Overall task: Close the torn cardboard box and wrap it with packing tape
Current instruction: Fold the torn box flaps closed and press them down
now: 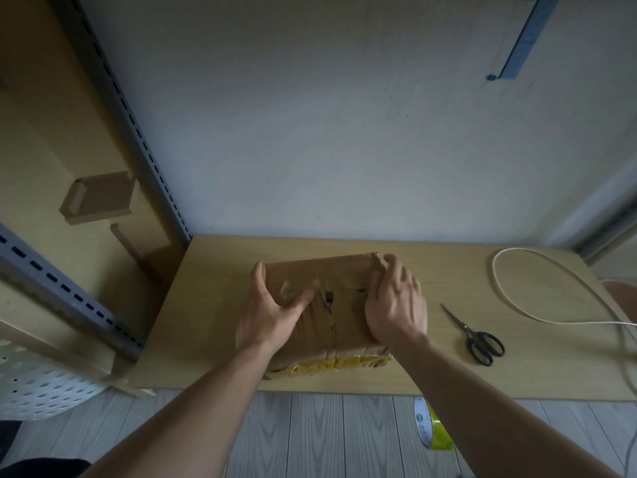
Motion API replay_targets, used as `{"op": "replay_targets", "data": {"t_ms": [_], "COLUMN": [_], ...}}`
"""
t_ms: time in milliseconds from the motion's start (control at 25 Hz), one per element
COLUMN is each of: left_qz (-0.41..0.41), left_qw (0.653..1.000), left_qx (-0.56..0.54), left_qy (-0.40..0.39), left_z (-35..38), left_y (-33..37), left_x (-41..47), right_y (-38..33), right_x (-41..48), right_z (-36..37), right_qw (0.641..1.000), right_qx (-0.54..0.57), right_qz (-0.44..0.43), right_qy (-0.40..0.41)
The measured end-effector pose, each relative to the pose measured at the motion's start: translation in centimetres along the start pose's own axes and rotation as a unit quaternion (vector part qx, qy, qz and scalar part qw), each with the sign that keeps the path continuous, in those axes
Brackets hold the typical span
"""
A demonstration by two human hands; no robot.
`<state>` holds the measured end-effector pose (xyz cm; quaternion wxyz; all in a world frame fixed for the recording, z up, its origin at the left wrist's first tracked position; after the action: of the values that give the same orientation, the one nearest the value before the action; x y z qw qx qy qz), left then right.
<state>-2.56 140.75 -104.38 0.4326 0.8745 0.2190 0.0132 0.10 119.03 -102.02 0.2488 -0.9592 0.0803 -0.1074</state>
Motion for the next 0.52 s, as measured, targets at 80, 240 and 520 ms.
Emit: {"op": "replay_targets", "data": {"t_ms": [80,240,520], "left_qz": [-0.015,-0.021,-0.005], "left_qw": [1.000,1.000,0.999], "left_qx": [-0.001,-0.008,-0.034], "left_qy": [0.003,0.005,0.005], "left_z": [0.0,0.0,0.2], "left_y": [0.0,0.3,-0.2], "left_x": [0.1,0.0,0.1], "right_y": [-2.0,-4.1,-6.9], "right_x": [-0.4,0.2,3.0], "right_z": [0.2,1.7,4.2], "right_qw": [0.994,0.984,0.969], "right_qx": [-0.093,-0.142,-0.196], "right_qz": [-0.059,-0.090,-0.143], "right_qy": [0.002,-0.061,-0.052]}}
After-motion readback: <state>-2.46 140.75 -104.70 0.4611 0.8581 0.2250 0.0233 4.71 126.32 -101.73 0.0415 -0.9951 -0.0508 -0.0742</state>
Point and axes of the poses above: each hand's wrist, its own x-axis towards the middle knuckle, its own z-axis out of the palm, y = z × x, the point moved 4 cm from there along x, towards the middle knuckle, and after that the axes turned 6 degrees about y, right-handed, at the moved point
